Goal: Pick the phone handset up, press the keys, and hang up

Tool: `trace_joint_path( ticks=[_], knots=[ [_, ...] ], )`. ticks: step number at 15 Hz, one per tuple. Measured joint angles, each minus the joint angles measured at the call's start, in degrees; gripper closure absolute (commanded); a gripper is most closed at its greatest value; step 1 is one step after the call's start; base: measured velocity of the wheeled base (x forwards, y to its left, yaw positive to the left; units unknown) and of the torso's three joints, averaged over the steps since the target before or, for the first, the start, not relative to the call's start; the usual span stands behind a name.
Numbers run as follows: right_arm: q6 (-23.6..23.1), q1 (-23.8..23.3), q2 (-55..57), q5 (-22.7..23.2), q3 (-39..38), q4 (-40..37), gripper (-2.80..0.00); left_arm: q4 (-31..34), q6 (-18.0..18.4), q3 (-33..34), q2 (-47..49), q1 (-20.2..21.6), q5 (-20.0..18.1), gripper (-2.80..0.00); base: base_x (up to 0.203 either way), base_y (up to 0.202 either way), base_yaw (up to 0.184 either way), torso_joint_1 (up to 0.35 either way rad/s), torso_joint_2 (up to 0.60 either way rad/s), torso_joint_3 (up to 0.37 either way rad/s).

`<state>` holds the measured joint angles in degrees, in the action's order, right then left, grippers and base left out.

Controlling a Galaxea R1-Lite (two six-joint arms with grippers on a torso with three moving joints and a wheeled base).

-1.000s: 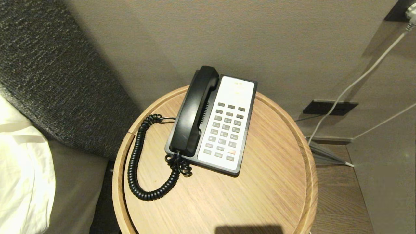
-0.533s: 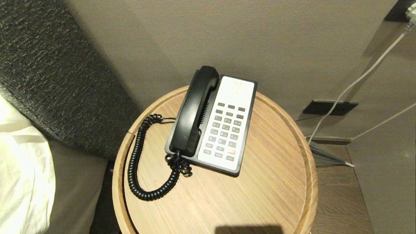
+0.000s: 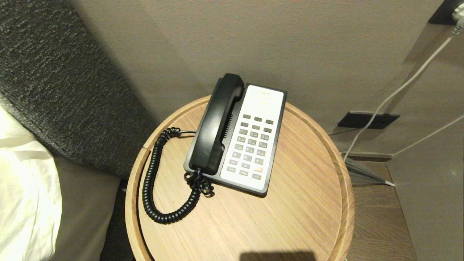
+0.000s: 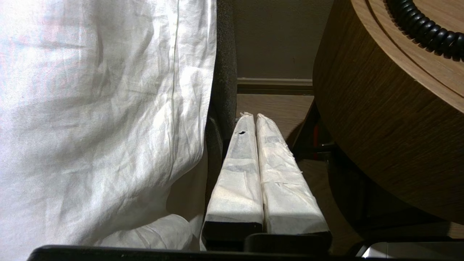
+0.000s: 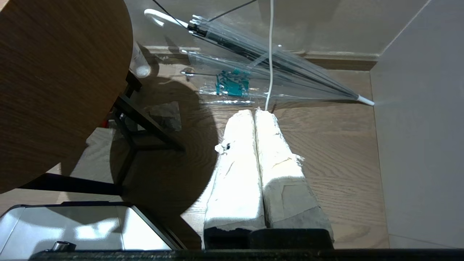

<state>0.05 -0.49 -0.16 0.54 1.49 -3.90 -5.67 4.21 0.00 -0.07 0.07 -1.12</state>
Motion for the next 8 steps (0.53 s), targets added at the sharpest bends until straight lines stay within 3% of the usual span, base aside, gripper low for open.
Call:
trace_joint_path(
  ticks=[8],
  knots=[
    [0.06, 0.05, 0.02, -0.05, 0.00, 0.02, 0.00, 0.21, -0.51, 0.00, 0.00, 0.00, 0.00, 0.00, 0.000, 0.000, 0.000, 0.000, 0.00, 0.000]
  ],
)
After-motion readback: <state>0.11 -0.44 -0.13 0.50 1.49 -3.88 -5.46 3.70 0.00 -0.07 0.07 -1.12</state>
